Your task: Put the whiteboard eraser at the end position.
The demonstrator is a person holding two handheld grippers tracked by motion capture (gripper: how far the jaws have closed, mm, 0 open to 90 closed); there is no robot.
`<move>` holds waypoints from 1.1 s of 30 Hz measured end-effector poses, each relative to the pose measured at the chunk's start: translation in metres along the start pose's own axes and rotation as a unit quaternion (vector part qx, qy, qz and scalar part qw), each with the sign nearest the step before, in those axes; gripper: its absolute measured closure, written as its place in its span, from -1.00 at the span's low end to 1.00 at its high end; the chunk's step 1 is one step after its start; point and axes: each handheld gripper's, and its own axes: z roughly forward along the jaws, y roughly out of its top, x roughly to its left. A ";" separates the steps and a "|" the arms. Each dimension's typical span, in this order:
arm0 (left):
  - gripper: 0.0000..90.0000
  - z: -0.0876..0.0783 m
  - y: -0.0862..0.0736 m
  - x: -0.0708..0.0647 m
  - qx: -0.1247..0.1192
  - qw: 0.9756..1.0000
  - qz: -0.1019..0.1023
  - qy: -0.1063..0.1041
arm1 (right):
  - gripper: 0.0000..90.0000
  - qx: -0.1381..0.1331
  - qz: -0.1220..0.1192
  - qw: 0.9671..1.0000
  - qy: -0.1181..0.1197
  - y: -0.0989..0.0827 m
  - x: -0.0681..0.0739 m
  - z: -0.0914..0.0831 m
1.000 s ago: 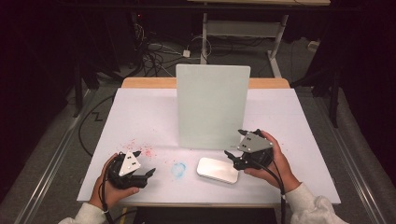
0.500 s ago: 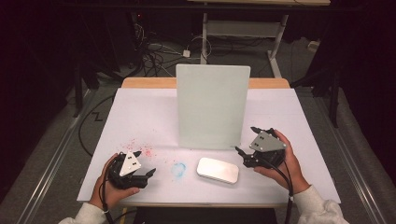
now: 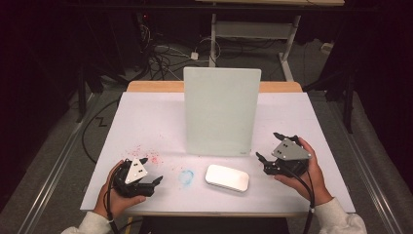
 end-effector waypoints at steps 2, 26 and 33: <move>-0.55 0.000 0.000 0.000 -0.001 1.000 0.000 0.000 | -0.56 0.002 0.002 1.000 -0.006 -0.003 -0.001 -0.001; -0.55 0.005 0.005 0.001 -0.009 1.000 0.002 -0.002 | -0.64 0.005 0.054 0.998 -0.039 -0.054 -0.008 -0.017; -0.55 0.005 0.009 0.001 -0.019 1.000 0.005 0.004 | -0.64 0.005 0.084 0.996 -0.035 -0.076 -0.007 -0.018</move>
